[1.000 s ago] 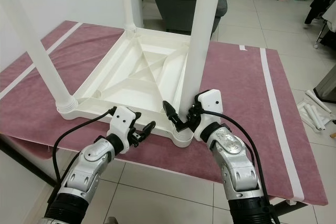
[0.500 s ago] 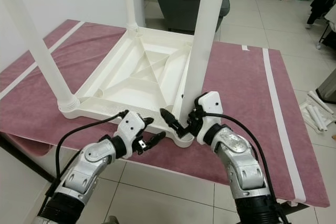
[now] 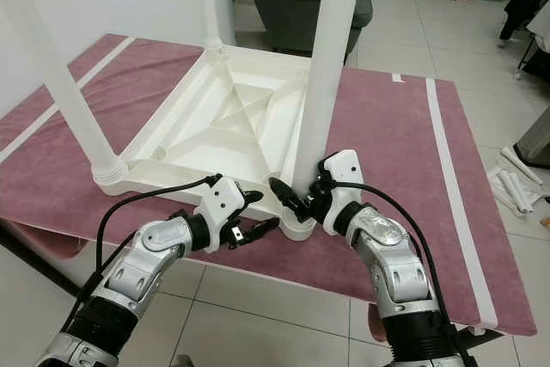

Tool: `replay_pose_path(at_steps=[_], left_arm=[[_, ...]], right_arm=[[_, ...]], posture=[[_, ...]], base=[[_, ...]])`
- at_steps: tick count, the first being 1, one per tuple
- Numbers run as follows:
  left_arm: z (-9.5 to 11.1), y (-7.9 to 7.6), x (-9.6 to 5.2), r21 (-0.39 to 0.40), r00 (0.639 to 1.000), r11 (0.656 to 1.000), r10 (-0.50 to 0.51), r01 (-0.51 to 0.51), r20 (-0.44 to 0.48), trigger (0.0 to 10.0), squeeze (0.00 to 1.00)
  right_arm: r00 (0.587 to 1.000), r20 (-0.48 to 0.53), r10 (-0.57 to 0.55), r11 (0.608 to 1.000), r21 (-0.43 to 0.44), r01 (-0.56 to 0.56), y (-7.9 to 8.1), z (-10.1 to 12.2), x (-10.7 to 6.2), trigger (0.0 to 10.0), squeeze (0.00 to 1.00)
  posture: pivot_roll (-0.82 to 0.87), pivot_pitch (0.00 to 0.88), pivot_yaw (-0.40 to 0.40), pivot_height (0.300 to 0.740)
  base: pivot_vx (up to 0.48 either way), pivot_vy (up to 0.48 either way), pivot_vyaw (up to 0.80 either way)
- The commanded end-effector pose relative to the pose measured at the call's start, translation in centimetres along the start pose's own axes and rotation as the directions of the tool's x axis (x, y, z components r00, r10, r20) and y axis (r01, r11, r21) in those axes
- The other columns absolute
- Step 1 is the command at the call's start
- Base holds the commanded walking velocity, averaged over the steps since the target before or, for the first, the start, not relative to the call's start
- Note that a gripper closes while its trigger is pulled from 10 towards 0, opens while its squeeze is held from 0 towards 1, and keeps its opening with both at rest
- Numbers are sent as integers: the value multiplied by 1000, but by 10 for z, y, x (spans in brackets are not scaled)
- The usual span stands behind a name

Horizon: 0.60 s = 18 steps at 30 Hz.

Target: Building children table

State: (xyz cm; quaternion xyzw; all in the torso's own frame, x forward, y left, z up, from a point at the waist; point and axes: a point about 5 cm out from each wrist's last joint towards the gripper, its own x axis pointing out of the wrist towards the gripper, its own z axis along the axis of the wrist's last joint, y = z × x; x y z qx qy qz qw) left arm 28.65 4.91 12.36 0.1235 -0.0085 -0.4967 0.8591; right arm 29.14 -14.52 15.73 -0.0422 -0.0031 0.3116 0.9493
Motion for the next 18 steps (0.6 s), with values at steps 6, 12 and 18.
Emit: replay_pose_path(at_steps=[6,12,18], left_arm=[[-6,-2,-2,-24,1000,1000,-12,12,-15,10000,0],[-5,-1,0,-36,1000,999,-5,5,-8,10000,0],[-4,1,1,-41,1000,999,1,-2,-5,10000,0]], right_arm=[[981,-56,-184,982,23,185,-6,-9,8,0,0],[930,-59,-364,930,36,366,-8,-8,12,0,0],[762,-86,-642,760,57,647,-14,-12,7,0,0]], posture=[[45,0,10,740],[43,0,12,740],[40,0,16,740]], base=[[0,0,0],[0,0,0],[0,0,0]])
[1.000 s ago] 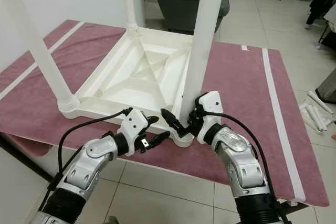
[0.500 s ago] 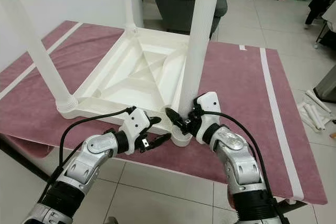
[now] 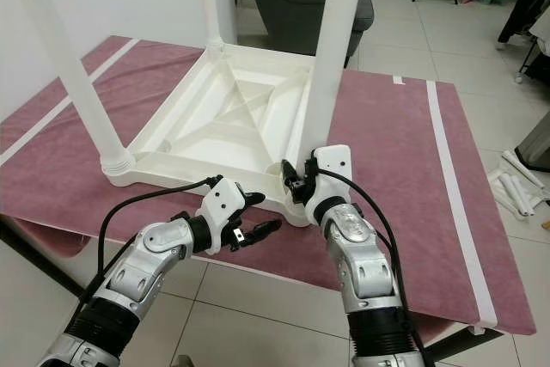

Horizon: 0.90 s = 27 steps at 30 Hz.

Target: Building children table

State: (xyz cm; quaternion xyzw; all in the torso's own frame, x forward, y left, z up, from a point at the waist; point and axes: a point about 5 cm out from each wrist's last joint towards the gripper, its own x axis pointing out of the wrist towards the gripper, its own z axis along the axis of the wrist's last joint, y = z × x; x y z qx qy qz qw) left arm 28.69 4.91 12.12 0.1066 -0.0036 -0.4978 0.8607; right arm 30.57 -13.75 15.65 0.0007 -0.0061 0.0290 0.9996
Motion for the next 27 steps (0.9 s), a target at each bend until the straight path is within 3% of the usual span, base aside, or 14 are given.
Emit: replay_pose_path(at_steps=[1,7,10,11,12,14,15,16,17,21,22,23,24,27], left_arm=[[-2,2,1,-9,1000,1000,5,-5,-12,10000,0],[-2,3,1,-10,1000,1000,7,-8,-14,10000,0],[-2,3,1,-8,1000,1000,8,-8,-15,10000,0],[-2,4,2,-5,1000,1000,8,-9,-17,10000,0],[-1,4,3,-3,1000,1000,8,-8,-18,10000,0],[-1,4,3,-3,1000,1000,8,-8,-18,10000,0],[-1,5,4,2,1000,1000,9,-9,-18,10000,0],[0,6,5,7,1000,1000,10,-10,-16,10000,0],[2,7,6,16,1000,1000,12,-12,-14,10000,0],[3,10,9,34,1000,999,11,-11,-20,10000,0],[4,14,10,51,999,999,0,2,-38,10000,0],[4,14,10,51,999,999,0,2,-38,10000,0],[5,16,11,59,999,998,-10,13,-45,10000,0],[6,19,12,70,998,997,-30,35,-59,10000,0]], right_arm=[[972,-69,-223,975,-19,222,-20,-12,-4,0,0],[912,-68,-405,914,-34,404,-22,-16,-15,0,0],[897,-61,-437,899,-36,436,-20,-17,-18,0,0],[913,-29,-407,913,-31,406,-14,-13,-18,0,0],[941,3,-337,941,-23,337,-6,-8,-16,3725,0],[941,3,-337,941,-23,337,-6,-8,-16,3725,0],[962,26,-271,962,-25,272,1,-4,-14,10000,0],[972,52,-227,973,-24,229,5,0,-13,10000,0],[979,71,-191,981,-22,193,5,3,-13,10000,1000],[986,93,-139,990,-21,141,4,7,-14,10000,1000],[993,102,-57,998,-26,60,3,10,-16,10000,361],[993,102,-57,998,-26,60,3,10,-16,10000,361],[994,107,-17,999,-34,21,3,11,-18,10000,0],[994,105,25,999,-33,-22,1,13,-20,10000,0]], posture=[[39,0,17,740],[38,0,22,740],[37,0,24,740],[35,0,27,740],[35,0,27,740],[35,0,27,740],[35,0,27,740],[35,0,27,740],[33,0,27,740],[33,0,26,740],[33,0,26,740],[33,0,26,740],[33,0,26,740],[30,0,26,740]], base=[[0,0,0],[0,0,0],[0,0,0],[0,0,0],[0,0,0],[0,0,0],[0,0,0],[0,0,0],[0,0,0],[0,0,0],[0,0,0],[0,0,0],[0,0,0],[0,0,0]])
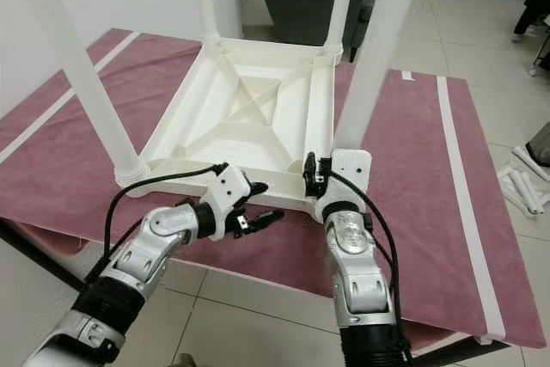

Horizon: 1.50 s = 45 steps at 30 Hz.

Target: Building children table

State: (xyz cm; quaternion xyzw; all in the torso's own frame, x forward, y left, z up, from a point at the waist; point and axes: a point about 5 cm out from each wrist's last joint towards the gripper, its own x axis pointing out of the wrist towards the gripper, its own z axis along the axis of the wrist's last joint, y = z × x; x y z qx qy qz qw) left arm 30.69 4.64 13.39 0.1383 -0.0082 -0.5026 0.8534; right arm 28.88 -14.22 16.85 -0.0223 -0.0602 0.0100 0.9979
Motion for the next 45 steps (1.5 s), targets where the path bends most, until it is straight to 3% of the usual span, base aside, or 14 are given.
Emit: replay_pose_path(at_steps=[1,3,6,13,29,38,39,41,42,43,44,45], left_arm=[[-4,2,1,17,999,999,-33,33,-44,10000,0],[-3,5,3,40,995,996,-71,73,-67,10000,0],[-2,7,9,93,966,969,-216,230,-142,10000,0],[-5,9,22,134,940,945,-267,298,-213,10000,0],[9,22,41,189,938,935,-254,300,-235,10000,0],[-1,24,44,214,932,936,-210,279,-297,9490,0],[-3,23,44,216,930,936,-204,276,-305,8824,0],[-3,23,44,216,930,936,-204,276,-305,8824,0],[-5,24,44,214,930,941,-188,262,-314,4275,0],[-5,24,44,214,930,941,-188,262,-314,4275,0],[-6,25,44,211,930,944,-177,253,-322,3020,0],[-6,25,44,211,930,944,-177,253,-322,3020,0]], right_arm=[[996,1,85,996,25,-86,3,2,-5,10000,0],[993,-5,115,993,16,-115,0,3,-8,10000,0],[989,-25,148,989,-26,-148,-16,4,-19,10000,0],[987,-52,153,987,-37,-155,-31,1,-24,10000,0],[978,-66,196,979,-38,-199,-31,4,-26,10000,0],[977,-65,205,978,-29,-208,-27,4,-26,10000,0],[976,-65,206,978,-29,-209,-27,4,-26,10000,0],[976,-65,206,978,-29,-209,-27,4,-26,10000,0],[976,-66,206,978,-30,-208,-28,4,-26,10000,0],[976,-66,206,978,-30,-208,-28,4,-26,10000,0],[977,-68,204,978,-31,-206,-28,4,-27,10000,0],[977,-68,204,978,-31,-206,-28,4,-27,10000,0]], posture=[[29,0,25,740],[25,0,26,740],[14,0,31,740],[-6,0,42,740],[-11,0,45,740],[-15,0,46,740],[-16,0,45,740],[-16,0,45,740],[-23,0,47,740],[-23,0,47,740],[-24,0,47,740],[-24,0,47,740]], base=[[0,0,0],[0,0,0],[0,0,0],[0,0,0],[0,0,0],[0,0,0],[0,0,0],[0,0,0],[0,0,0],[0,0,0],[0,0,0],[0,0,0]])
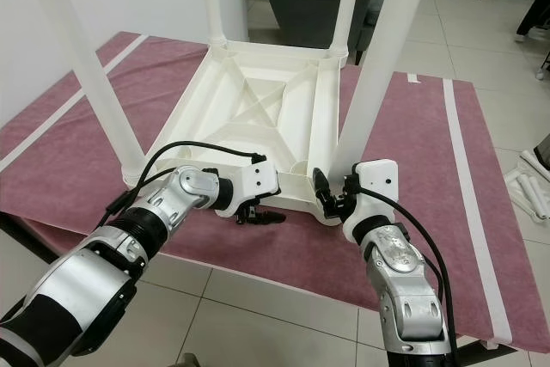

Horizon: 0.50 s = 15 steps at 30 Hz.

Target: Building children table

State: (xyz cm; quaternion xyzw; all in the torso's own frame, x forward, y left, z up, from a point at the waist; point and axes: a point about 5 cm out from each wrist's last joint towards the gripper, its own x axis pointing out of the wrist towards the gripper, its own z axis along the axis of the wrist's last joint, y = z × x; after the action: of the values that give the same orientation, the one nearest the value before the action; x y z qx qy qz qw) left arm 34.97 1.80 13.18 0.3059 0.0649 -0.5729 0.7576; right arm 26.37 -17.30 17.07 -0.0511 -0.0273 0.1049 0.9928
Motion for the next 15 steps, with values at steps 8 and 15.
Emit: replay_pose_path(at_steps=[8,15], left_arm=[[-12,-4,-5,17,998,998,-60,60,-22,0,0],[-12,-10,-12,72,986,984,-164,162,13,0,0]], right_arm=[[1000,-6,9,1000,6,-9,3,0,-3,10000,0],[1000,6,29,1000,-13,-29,2,6,-3,10000,0]], posture=[[-22,0,47,740],[-16,0,42,740]], base=[[0,0,0],[0,0,0]])
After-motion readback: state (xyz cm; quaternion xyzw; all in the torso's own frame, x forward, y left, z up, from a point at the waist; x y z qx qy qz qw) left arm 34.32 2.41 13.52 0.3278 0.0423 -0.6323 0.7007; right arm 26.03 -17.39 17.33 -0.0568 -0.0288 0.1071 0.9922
